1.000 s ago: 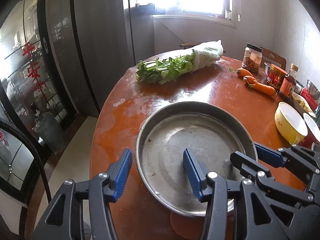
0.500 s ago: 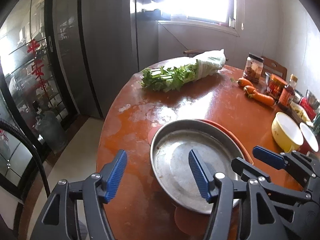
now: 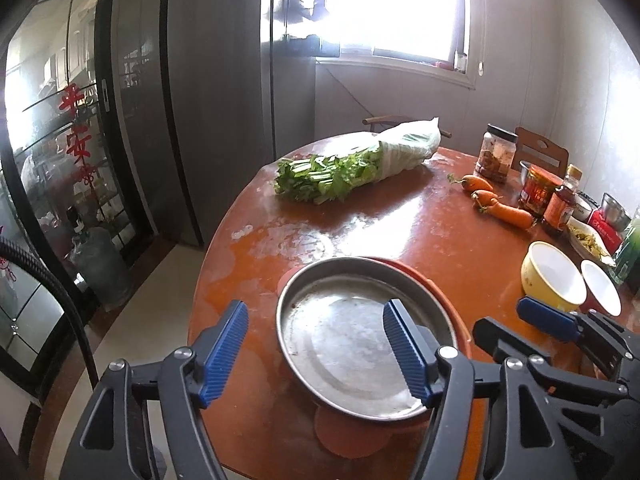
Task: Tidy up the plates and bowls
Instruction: 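Move the right tool to the rim of the deep steel bowl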
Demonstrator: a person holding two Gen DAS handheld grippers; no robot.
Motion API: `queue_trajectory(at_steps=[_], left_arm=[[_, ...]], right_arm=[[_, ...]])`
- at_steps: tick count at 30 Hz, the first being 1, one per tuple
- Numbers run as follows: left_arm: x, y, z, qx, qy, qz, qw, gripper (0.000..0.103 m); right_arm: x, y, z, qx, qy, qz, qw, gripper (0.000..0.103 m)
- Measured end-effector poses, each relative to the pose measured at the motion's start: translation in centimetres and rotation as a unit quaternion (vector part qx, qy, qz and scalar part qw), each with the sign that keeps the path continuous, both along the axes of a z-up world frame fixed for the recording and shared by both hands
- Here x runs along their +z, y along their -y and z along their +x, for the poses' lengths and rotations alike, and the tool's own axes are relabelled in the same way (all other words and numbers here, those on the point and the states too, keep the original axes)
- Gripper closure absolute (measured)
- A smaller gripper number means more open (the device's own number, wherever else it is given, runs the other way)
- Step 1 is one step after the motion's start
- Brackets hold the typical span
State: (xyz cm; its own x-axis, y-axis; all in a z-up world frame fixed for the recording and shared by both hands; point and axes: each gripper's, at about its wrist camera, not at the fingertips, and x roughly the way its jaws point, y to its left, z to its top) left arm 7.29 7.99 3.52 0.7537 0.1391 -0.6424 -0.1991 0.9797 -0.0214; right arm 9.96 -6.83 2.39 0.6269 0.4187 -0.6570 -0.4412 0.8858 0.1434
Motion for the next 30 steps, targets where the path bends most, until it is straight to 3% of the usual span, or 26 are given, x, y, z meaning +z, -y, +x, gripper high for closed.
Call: queue_trajectory(at_steps=[16,30], left_arm=[[3.1,6.9,-2.8,-0.042,0.015,0.005,0.9990,0.024],[3.6,15.0,-2.8,-0.106,0.003,0.012,0.9943,0.023]], right_arm=[[3.8,7.4,-4.8,-0.049,0.039,0.013,0.998,0.035],[4.0,15.6,-6.5,-0.107,0.034,0.018,0.994,0.033]])
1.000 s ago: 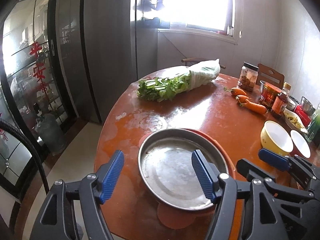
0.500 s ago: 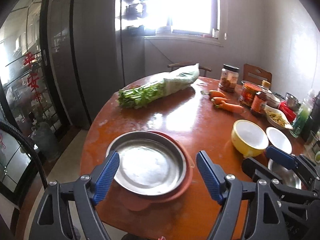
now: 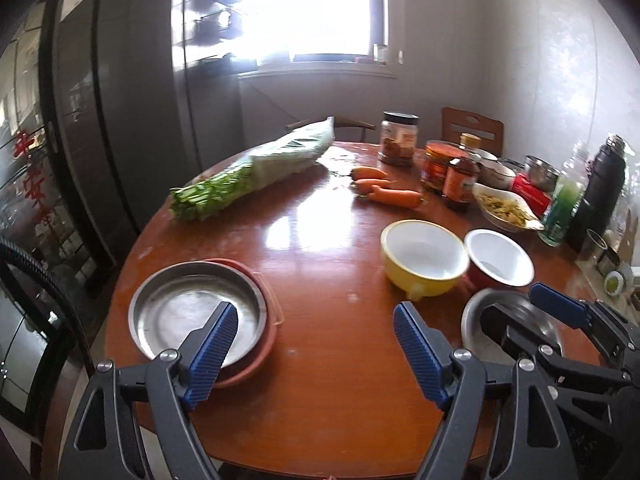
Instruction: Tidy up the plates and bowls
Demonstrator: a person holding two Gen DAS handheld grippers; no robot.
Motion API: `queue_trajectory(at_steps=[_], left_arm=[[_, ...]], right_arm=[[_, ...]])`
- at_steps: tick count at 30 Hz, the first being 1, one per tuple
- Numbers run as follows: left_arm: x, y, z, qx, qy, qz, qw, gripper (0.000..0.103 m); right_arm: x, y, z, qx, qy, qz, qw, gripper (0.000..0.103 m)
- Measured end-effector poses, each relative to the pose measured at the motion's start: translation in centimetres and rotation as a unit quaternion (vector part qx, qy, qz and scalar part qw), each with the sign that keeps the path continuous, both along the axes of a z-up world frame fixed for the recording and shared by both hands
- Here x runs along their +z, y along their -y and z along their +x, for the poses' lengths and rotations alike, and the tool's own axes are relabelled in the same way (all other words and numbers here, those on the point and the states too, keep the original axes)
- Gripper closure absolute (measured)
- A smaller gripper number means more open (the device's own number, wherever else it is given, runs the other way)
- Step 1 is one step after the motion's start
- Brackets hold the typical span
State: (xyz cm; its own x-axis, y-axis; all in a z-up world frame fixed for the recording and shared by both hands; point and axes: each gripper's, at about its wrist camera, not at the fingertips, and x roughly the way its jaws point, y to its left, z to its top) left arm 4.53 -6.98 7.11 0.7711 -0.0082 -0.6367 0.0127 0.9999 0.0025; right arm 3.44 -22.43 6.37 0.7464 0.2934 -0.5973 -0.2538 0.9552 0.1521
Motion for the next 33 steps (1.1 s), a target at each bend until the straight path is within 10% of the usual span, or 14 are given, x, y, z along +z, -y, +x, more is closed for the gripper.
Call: queue_trajectory(at_steps=[27,33], left_arm=[[-5.5,10.4,3.1,-0.092,-0.082,-0.013,0.9923,0.022],[-7.1,11.9,4.2,-0.104,-0.104,-0.002,0.9891,0.022]], right_arm=[[-5.0,12.3,-0.4,-0.101,-0.069,-0.027,0.992,0.033],[-6.2,13.0,0.5,-0.101,-0.075,-0.034,0.992,0.047]])
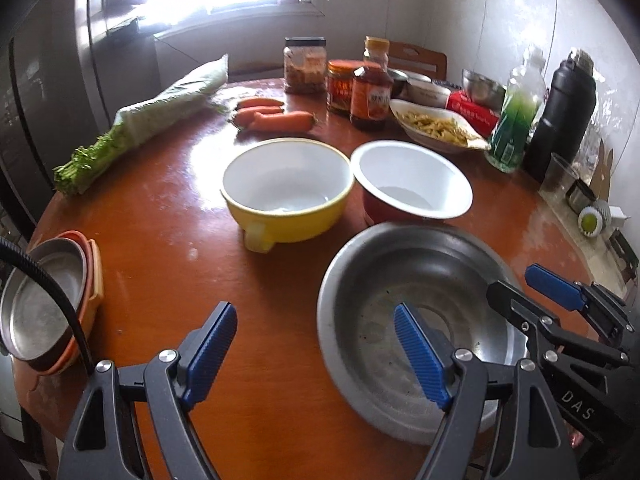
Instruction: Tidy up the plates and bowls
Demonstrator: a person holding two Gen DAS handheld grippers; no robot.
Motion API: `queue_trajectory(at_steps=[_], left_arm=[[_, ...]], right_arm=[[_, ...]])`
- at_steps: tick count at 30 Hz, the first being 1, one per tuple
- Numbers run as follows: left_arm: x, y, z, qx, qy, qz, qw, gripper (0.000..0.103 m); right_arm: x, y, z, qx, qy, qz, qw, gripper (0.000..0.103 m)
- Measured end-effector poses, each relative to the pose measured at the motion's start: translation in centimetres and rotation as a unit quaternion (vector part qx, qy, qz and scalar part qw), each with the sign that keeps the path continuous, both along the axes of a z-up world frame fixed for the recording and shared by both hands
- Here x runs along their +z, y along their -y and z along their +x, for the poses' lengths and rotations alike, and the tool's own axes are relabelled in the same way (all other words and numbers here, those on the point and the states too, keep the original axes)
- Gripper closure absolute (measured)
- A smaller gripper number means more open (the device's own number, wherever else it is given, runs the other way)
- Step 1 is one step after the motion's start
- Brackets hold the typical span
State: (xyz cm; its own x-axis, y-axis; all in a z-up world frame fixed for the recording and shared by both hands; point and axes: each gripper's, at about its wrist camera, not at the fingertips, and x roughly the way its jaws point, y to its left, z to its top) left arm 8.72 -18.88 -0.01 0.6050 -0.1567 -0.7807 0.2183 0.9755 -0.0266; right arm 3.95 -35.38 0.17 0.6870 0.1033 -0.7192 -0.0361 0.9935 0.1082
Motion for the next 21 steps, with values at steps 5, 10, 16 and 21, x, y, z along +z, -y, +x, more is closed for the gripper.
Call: queue_trajectory(at_steps=[5,10,16,21], left_arm=[[-1.0,0.8,0.5,-0.008,-0.012,0.002,0.9999,0.024],[-1.7,1.4,1.0,-0.020,-0.025,0.001,0.9995,0.044],[-2.3,1.8,1.0,-0.028,-0.031,0.002,0.9991,0.067],[-2.1,1.0,1.0,-0.023,-0.034,-0.008,0.9991,0.072]], right_arm=[[-0.8,0.0,0.6,0.006,-0.006,-0.002,1.000,0.064],[-1.1,-0.4,0.9,0.019,-0.011,-0.007,1.000,0.083],[-1.2,-0.3,1.0,0.017,-0.009,-0.012,1.000,0.087],[-1.1,-0.6,0.9,0.014,-0.010,-0.017,1.000,0.087]])
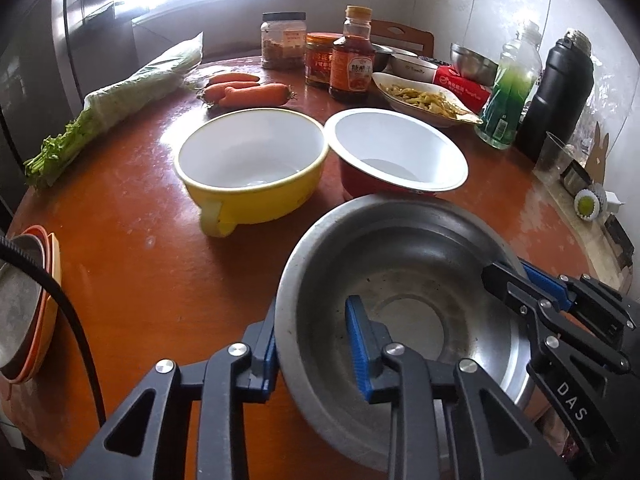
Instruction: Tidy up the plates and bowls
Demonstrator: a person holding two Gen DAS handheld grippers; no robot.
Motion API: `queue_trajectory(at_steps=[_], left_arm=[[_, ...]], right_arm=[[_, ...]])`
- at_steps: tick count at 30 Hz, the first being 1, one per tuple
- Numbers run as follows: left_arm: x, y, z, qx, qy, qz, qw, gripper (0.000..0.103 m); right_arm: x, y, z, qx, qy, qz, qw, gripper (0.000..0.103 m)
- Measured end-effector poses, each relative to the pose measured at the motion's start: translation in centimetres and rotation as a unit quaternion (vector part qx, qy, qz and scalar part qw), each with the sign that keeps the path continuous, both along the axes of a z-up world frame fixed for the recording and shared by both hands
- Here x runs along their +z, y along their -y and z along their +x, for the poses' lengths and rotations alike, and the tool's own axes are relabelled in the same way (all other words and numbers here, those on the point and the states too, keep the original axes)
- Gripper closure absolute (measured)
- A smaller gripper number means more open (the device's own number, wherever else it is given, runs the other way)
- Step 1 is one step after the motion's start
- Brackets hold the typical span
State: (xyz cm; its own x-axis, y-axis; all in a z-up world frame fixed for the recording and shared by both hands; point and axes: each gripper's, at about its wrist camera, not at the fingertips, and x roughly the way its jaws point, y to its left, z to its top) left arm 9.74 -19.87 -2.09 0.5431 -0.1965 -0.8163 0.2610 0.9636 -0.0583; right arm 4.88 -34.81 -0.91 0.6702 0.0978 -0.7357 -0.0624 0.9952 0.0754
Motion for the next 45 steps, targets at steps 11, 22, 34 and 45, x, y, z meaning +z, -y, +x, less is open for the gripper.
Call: queue_trajectory(at_steps=[11,22,34,45], left_arm=[[1.3,-4.5,-1.8,0.032,0.015,0.004,0.9994,0.072],[0.9,-9.3,-2.6,0.070,0.007,0.002,0.9975,0.072],[0.4,-10.6,-1.9,0.072,0.002,-0.005,0.9974,0.072],[0.1,-10.4,-1.0,0.065,0.006,0.002,0.9978,0.072]], right_arm=[[1.3,-3.8,-0.5,0.038,0.007,0.001,0.999,0.087],[1.0,-9.0,-0.4,0.081,-0.003,-0.005,0.997,0.087],[0.7,-10.8,0.4,0.090,-0.013,-0.010,0.996,0.087],[0.1,-10.5,1.5,0.087,-0.023,-0.003,0.996,0.086]])
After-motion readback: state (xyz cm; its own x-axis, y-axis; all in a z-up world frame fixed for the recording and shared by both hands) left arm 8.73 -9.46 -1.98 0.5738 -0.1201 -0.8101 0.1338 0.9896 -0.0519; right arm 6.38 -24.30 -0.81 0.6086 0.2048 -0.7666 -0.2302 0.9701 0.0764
